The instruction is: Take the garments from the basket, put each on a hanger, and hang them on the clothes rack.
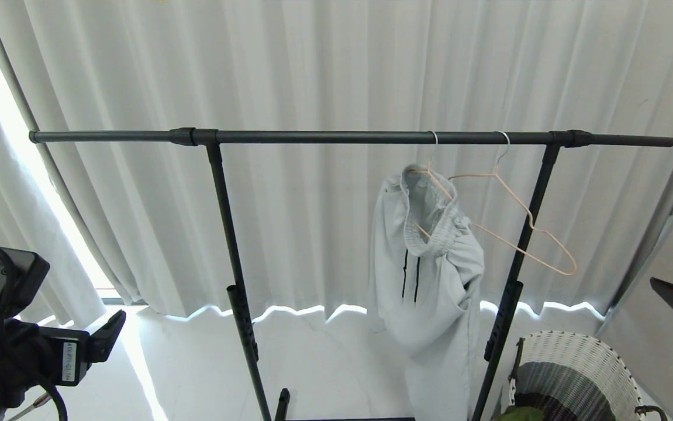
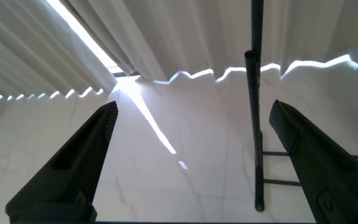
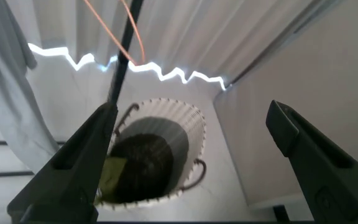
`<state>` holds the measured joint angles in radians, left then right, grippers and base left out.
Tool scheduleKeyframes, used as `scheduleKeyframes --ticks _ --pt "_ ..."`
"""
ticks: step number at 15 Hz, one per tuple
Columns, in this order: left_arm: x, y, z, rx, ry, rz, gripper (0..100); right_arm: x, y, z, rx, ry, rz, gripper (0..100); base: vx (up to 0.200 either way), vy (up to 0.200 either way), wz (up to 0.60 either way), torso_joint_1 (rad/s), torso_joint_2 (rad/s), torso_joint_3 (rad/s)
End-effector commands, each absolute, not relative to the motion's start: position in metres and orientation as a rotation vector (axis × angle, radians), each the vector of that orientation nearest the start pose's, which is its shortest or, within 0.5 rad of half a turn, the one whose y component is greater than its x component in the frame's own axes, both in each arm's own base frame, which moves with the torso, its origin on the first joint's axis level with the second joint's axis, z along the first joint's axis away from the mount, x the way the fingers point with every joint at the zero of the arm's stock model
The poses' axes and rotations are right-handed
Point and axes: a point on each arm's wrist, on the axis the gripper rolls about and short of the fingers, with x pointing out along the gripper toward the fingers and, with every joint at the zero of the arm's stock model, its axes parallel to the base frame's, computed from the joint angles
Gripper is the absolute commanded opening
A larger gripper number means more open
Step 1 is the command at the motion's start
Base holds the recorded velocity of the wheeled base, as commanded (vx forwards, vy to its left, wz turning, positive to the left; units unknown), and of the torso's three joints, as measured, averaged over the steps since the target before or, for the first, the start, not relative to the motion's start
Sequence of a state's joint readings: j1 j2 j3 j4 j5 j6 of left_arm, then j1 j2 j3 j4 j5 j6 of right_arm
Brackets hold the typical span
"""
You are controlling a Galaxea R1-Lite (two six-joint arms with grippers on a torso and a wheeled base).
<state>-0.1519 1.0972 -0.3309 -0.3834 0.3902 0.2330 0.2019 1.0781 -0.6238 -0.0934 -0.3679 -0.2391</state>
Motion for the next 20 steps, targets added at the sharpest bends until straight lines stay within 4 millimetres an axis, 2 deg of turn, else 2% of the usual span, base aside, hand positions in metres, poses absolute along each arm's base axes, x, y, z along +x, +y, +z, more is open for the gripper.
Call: scheduleKeyframes --ticks 1,5,10,16,20 --pt "0.135 -0.010 0.161 0.331 0.404 0.207 100 0.134 0.017 0.214 -0.349 0.372 -0.131 100 -0.200 0.000 0.00 -0.002 0.01 0.007" --pt "0.130 -0.001 0.150 0.325 0.453 0.262 100 0.123 0.012 0.203 -0.393 0.400 -0.144 100 -0.200 0.000 0.00 0.001 0.00 0.004" --pt "0.113 0.001 0.133 0.330 0.494 0.263 100 0.119 0.007 0.195 -0.397 0.423 -0.177 100 0.000 0.000 0.00 0.000 0.00 0.000" --pt "0.113 0.001 0.132 0.334 0.500 0.286 100 0.120 0.007 0.193 -0.402 0.436 -0.179 100 0.000 0.000 0.00 -0.011 0.03 0.016" --pt "0.112 0.001 0.133 0.332 0.490 0.284 100 0.121 0.007 0.192 -0.415 0.445 -0.175 100 0.000 0.000 0.00 -0.177 0.42 0.231"
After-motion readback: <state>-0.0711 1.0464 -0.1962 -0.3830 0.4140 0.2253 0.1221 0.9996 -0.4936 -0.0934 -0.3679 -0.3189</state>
